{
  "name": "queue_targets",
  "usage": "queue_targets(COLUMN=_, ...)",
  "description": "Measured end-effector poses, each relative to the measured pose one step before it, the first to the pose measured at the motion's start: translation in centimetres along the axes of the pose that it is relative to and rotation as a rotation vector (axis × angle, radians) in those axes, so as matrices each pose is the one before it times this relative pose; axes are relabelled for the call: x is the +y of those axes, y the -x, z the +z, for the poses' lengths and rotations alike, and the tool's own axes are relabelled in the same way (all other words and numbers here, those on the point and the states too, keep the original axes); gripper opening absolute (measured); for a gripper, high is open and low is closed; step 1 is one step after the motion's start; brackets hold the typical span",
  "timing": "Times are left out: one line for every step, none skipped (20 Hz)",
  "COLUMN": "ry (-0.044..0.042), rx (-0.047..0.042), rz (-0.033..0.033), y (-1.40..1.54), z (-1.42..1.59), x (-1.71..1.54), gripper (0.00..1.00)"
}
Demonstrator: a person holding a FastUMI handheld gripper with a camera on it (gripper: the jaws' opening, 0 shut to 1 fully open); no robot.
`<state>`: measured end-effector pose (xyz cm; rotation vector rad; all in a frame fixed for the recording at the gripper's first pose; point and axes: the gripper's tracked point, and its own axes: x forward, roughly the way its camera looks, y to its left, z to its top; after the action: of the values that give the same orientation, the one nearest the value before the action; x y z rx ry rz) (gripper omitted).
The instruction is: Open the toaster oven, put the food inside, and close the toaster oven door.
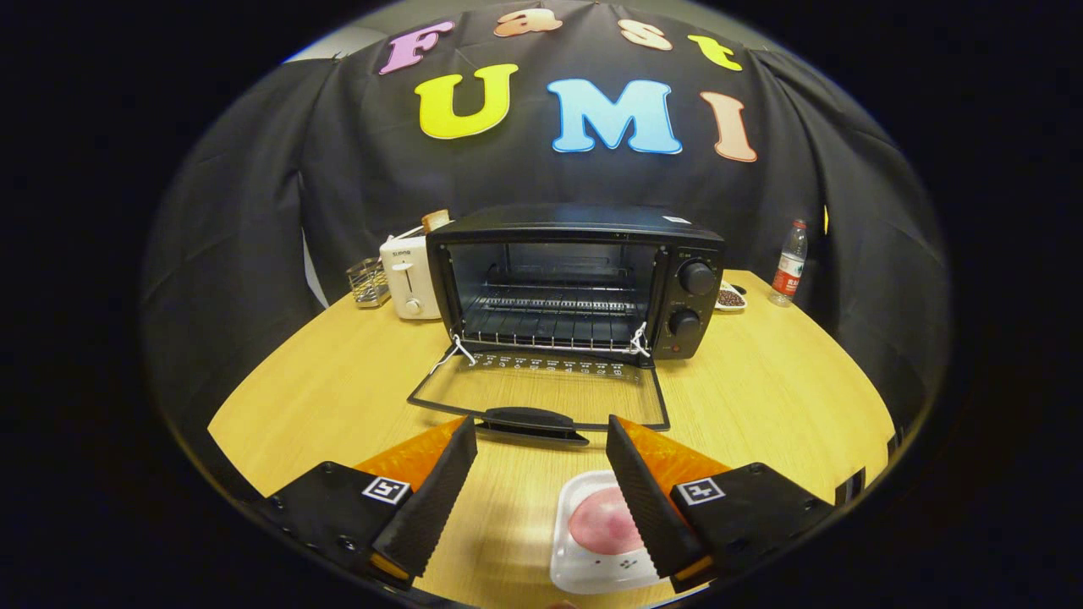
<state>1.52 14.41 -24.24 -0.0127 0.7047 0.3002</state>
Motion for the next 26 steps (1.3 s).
queue_targets(ry=-0.0034, rx=0.00963, rz=0.01185, y=0.711, z=-0.037, x=-0.44, gripper=0.98)
queue_targets(ry=-0.00677, rx=0.01221, rz=0.01682, y=0.562, z=0.11, x=-0.389, gripper=0.98)
queue_targets(ry=-0.00836, rx=0.01942, rz=0.02082, y=0.307, z=-0.118, x=-0.323, gripper=0.98)
queue_targets(ry=-0.00545, rx=0.0253, rz=0.01573, y=0.306, z=-0.093, x=-0.489, gripper=0.98)
queue_targets(ry=-0.00973, rx=0.01873, rz=0.01286, y=0.439, z=0.017, x=-0.622, gripper=0.97)
queue_targets(ry=-0.01479, rx=0.01919, rz=0.01517, y=0.215, z=0.057, x=-0.604, gripper=0.97)
queue_targets(ry=-0.01786, rx=0.02448, rz=0.01427, y=0.167, z=-0.174, x=-0.699, gripper=0.97)
queue_targets(ry=-0.01802, rx=0.02236, rz=0.01299, y=0.068, z=0.035, x=-0.753, gripper=0.98)
queue_targets(ry=-0.01626, rx=0.02935, rz=0.00774, y=-0.002, z=-0.154, x=-0.802, gripper=0.98)
queue_targets(ry=-0.01767, rx=0.03345, rz=0.00699, y=-0.054, z=-0.484, x=-0.686, gripper=0.98)
queue_targets(ry=-0.02029, rx=0.03079, rz=0.00964, y=-0.023, z=-0.436, x=-0.717, gripper=0.98)
queue_targets(ry=-0.01965, rx=0.02812, rz=0.01016, y=-0.025, z=-0.385, x=-0.737, gripper=0.99)
queue_targets(ry=-0.01501, rx=0.02641, rz=0.00415, y=0.001, z=-0.388, x=-1.019, gripper=0.99)
queue_targets(ry=-0.00752, rx=0.03298, rz=0.00761, y=-0.064, z=-0.493, x=-0.82, gripper=0.99)
queue_targets(ry=-0.0022, rx=0.03329, rz=0.00741, y=-0.021, z=-0.655, x=-0.59, gripper=0.99)
queue_targets(ry=0.00367, rx=0.02944, rz=0.00615, y=-0.094, z=-0.465, x=-0.632, gripper=0.99)
queue_targets(ry=0.00747, rx=0.03063, rz=0.00084, y=-0.228, z=-0.447, x=-0.754, gripper=0.99)
queue_targets(ry=0.00805, rx=0.03226, rz=-0.00199, y=-0.203, z=-0.688, x=-0.621, gripper=0.98)
queue_targets(ry=0.00554, rx=0.03499, rz=-0.00848, y=-0.407, z=-0.568, x=-0.771, gripper=0.98)
queue_targets(ry=0.00065, rx=0.03356, rz=-0.00879, y=-0.485, z=-0.682, x=-0.755, gripper=0.98)
queue_targets(ry=-0.00315, rx=0.04099, rz=-0.00086, y=-0.621, z=-0.995, x=-0.412, gripper=0.99)
queue_targets(ry=-0.0065, rx=0.03433, rz=0.00306, y=-0.444, z=-0.507, x=-0.318, gripper=0.96)
queue_targets(ry=-0.00713, rx=0.02503, rz=0.00909, y=-0.566, z=-0.435, x=-0.102, gripper=0.94)
queue_targets(ry=-0.00523, rx=0.02407, rz=0.00298, y=-0.3, z=-0.248, x=-0.252, gripper=0.92)
queue_targets(ry=-0.00163, rx=0.01813, rz=-0.00243, y=-0.407, z=-0.369, x=-0.252, gripper=0.92)
queue_targets(ry=-0.00005, rx=0.01648, rz=-0.00173, y=-0.352, z=-0.124, x=-0.179, gripper=0.92)
